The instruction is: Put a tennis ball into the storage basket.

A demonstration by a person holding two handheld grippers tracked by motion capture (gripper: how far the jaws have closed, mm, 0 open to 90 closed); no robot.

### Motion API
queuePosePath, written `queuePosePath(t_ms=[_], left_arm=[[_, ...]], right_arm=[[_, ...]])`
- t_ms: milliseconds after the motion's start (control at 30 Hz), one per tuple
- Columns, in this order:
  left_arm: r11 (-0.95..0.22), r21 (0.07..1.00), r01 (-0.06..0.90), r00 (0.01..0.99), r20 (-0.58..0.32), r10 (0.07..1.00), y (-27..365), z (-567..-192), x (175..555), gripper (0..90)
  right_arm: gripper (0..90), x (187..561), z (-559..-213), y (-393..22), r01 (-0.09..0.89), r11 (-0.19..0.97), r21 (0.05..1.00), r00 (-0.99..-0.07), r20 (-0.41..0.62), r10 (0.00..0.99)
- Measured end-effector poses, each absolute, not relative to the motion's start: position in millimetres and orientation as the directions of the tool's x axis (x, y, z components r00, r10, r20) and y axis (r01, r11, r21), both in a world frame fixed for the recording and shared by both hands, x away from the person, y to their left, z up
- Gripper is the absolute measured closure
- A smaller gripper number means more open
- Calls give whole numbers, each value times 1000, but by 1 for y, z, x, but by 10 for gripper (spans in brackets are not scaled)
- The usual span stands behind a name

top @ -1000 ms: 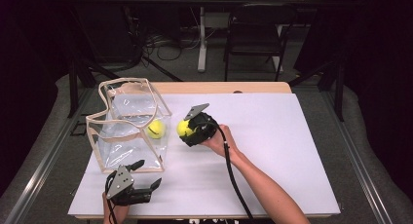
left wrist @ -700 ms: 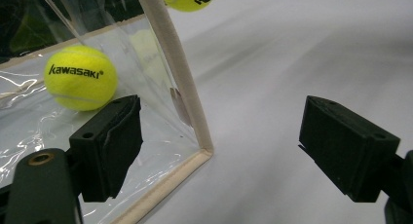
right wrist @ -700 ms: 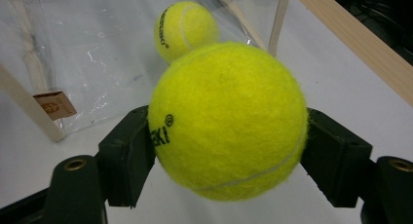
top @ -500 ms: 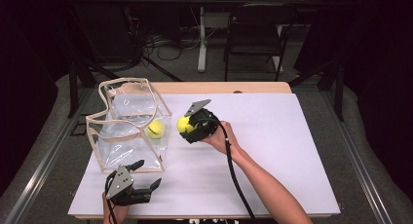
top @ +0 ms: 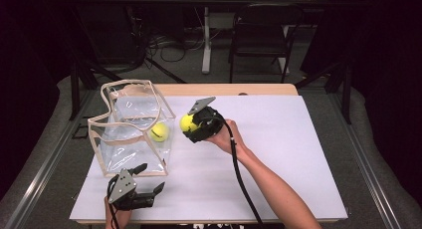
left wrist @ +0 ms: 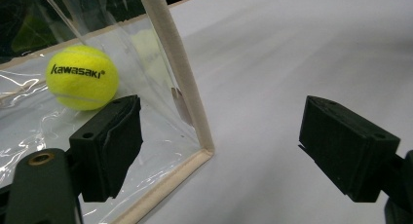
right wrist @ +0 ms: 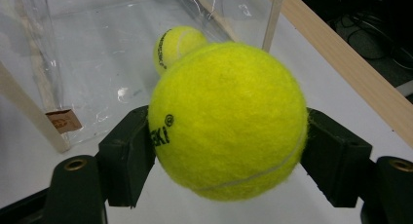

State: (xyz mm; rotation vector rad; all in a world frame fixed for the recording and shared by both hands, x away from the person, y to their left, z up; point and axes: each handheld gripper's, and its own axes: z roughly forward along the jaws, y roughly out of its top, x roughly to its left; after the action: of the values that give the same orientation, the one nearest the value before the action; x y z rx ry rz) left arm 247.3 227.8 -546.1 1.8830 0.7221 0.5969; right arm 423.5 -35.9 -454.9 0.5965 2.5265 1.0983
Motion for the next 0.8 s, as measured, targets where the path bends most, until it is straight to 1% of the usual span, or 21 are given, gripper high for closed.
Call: queuePosePath(t_ms=[800], left_arm=[[-329, 918, 220, 700, 87, 709, 227, -546, 247, 159]], right_arm=[[258, 425, -428, -37, 209, 619, 757, -856, -164, 491]])
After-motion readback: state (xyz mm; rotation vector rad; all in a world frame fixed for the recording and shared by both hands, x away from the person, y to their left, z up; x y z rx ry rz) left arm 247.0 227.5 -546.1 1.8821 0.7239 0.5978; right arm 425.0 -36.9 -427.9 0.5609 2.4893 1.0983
